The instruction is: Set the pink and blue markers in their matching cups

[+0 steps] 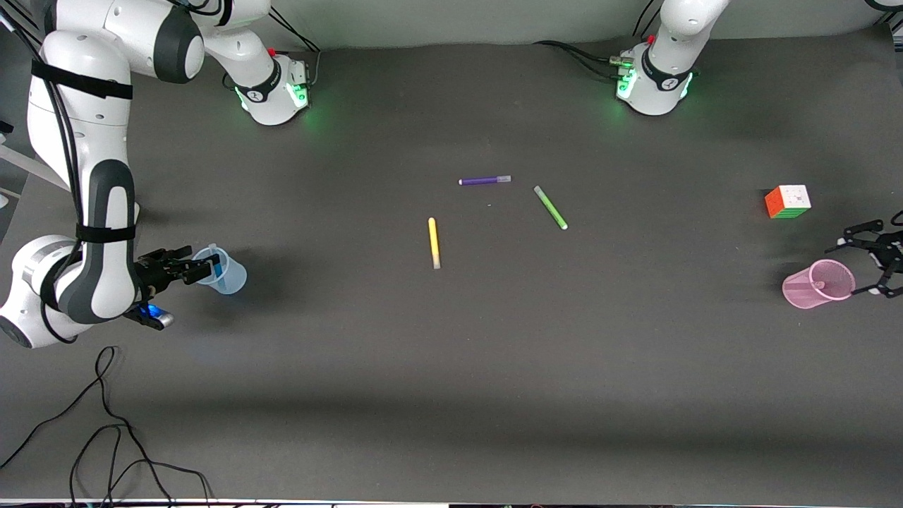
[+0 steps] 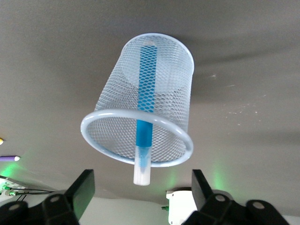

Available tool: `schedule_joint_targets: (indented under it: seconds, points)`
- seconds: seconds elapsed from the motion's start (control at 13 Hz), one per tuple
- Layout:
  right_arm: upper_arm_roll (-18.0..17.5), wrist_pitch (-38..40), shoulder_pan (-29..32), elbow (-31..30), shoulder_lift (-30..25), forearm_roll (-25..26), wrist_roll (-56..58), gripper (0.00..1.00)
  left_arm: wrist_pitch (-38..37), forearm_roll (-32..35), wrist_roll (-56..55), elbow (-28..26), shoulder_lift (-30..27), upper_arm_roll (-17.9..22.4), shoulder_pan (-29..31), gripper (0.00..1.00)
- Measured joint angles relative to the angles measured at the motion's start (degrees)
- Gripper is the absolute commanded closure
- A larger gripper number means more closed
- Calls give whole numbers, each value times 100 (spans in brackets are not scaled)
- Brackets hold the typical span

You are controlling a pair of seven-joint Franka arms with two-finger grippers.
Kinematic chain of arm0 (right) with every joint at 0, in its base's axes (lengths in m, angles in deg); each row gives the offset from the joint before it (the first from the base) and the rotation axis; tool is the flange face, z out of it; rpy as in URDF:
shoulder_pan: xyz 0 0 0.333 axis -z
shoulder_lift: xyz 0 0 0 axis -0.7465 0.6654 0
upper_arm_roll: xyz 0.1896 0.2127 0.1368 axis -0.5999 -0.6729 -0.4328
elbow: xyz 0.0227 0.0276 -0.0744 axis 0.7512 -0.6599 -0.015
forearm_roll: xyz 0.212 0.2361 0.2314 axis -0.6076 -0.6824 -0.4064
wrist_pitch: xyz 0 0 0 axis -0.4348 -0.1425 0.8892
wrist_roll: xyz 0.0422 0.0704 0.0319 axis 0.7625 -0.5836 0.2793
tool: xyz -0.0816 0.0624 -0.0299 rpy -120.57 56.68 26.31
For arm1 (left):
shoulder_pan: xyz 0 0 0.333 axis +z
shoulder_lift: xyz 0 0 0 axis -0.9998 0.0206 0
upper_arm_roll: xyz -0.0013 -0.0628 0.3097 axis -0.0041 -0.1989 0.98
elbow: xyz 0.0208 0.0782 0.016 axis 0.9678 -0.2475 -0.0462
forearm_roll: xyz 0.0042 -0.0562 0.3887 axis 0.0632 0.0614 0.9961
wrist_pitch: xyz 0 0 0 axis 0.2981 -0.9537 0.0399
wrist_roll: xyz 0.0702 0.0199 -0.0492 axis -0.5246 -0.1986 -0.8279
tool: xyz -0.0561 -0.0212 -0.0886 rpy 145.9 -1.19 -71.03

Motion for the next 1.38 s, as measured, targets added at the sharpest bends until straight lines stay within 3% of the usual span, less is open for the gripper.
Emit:
schedule_joint_targets:
  seconds: [0.15, 0.31, 0.54, 0.69, 1.0, 1.38]
  points:
    - [22, 191, 5, 173, -11, 0, -8, 3, 7, 341, -1179, 288, -389, -50, -305, 1]
    - [64, 464, -1, 547, -166, 80, -153, 1, 19, 1071, -2899, 403, -1208, -68, -869, 1]
    - [68, 615, -140, 875, -851, 560, -507, 1, -15, 2124, -5241, 366, -2427, -78, -1805, 1]
    - [70, 586, -339, 910, -1392, 926, -668, 1, -110, 2701, -6522, 319, -2890, -81, -2384, 1]
    - [70, 184, -739, 901, -2198, 1510, -823, 1, -370, 3399, -8943, 253, -3223, -84, -3492, 1]
    - [68, -82, -937, 876, -2597, 1810, -831, 1, -912, 4057, -11746, 251, -3402, -86, -4557, 1]
